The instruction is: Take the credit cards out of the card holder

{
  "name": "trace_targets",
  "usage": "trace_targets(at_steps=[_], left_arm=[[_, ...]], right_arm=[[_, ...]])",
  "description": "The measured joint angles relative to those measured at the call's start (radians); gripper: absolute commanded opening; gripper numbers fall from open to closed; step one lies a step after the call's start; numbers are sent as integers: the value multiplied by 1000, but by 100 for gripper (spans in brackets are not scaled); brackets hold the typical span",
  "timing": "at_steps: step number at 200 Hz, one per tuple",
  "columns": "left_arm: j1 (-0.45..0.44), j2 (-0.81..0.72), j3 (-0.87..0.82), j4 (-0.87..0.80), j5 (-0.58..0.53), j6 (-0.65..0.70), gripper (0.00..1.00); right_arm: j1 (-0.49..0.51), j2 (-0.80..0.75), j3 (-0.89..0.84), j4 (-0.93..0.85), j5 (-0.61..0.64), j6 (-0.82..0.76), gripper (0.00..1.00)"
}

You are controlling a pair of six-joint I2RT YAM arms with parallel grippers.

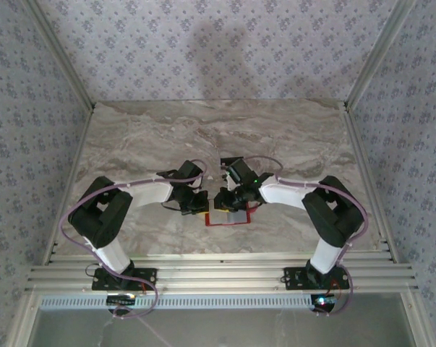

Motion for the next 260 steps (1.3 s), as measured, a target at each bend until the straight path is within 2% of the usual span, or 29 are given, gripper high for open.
trace_targets(at_steps=[144, 228, 260], left_arm=[[-5, 0, 2, -3, -10, 0, 2], [-5, 0, 2, -3, -10, 0, 2], [-5, 0, 2, -3, -10, 0, 2]], right_arm=[[24, 71, 32, 19, -20, 6, 16], [24, 67, 78, -117, 48, -55, 17], [24, 51, 92, -188, 99, -85, 22]])
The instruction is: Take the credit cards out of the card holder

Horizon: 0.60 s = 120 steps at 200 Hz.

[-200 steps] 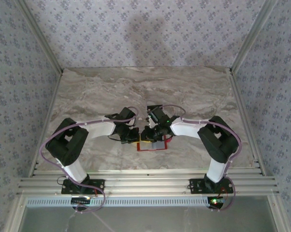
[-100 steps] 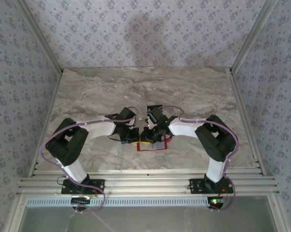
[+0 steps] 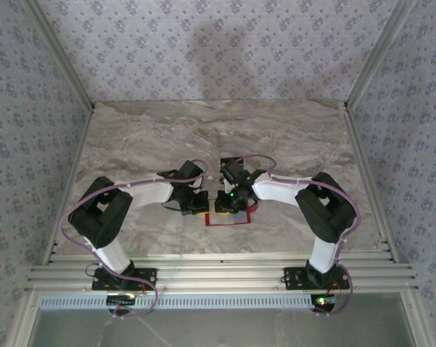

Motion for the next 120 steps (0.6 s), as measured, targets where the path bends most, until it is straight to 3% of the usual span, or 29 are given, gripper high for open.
trace_targets(at_steps=[120], left_arm=[[0, 0, 1, -1, 0, 0, 2]], right_arm=[[2, -69, 49, -250, 193, -87, 38]])
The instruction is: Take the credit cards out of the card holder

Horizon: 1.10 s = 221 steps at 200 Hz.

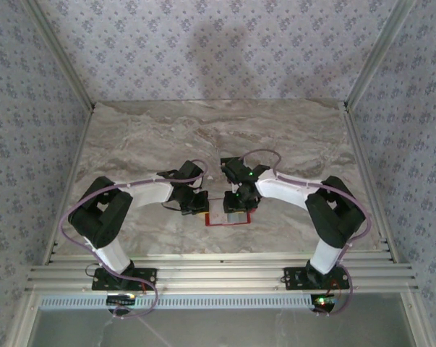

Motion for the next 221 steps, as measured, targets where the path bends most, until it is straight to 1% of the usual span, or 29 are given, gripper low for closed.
trace_targets(at_steps=[89, 125, 161, 188, 221], left_arm=[[0, -1, 2, -5, -1, 0, 2], [-2, -1, 17, -37, -8, 6, 2], [-6, -6, 45, -69, -13, 7, 3], [-22, -7, 77, -76, -16, 7, 3], [-34, -7, 95, -84, -18, 7, 2]], right_arm=[[-5, -25, 3, -74, 88, -21, 38], [-21, -47, 3, -113, 138, -35, 38], [-35, -78, 3, -132, 159, -41, 38], [-44, -102, -2, -117, 139, -43, 38], [-63, -117, -36, -47, 53, -39, 38]])
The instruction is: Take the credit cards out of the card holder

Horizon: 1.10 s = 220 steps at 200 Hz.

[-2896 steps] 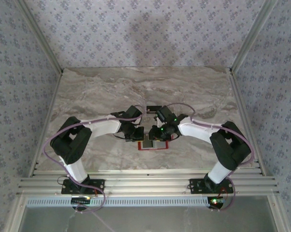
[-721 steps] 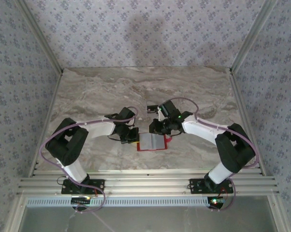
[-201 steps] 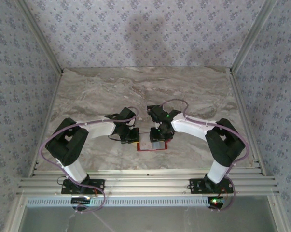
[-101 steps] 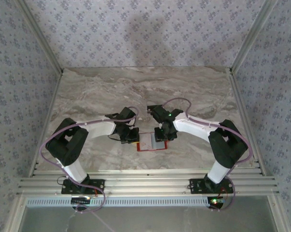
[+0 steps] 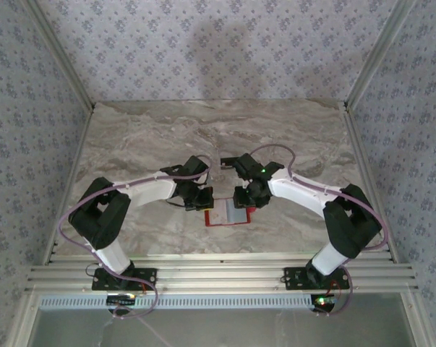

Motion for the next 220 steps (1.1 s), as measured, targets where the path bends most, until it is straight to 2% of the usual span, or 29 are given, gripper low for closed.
trace_targets(at_steps=[100, 220], left_arm=[[-7, 30, 2, -10, 0, 0, 3], [-7, 48, 2, -8, 5, 8, 2]], right_arm=[[-23, 49, -66, 275, -282, 84, 36], [-23, 128, -77, 377, -359, 106, 36]])
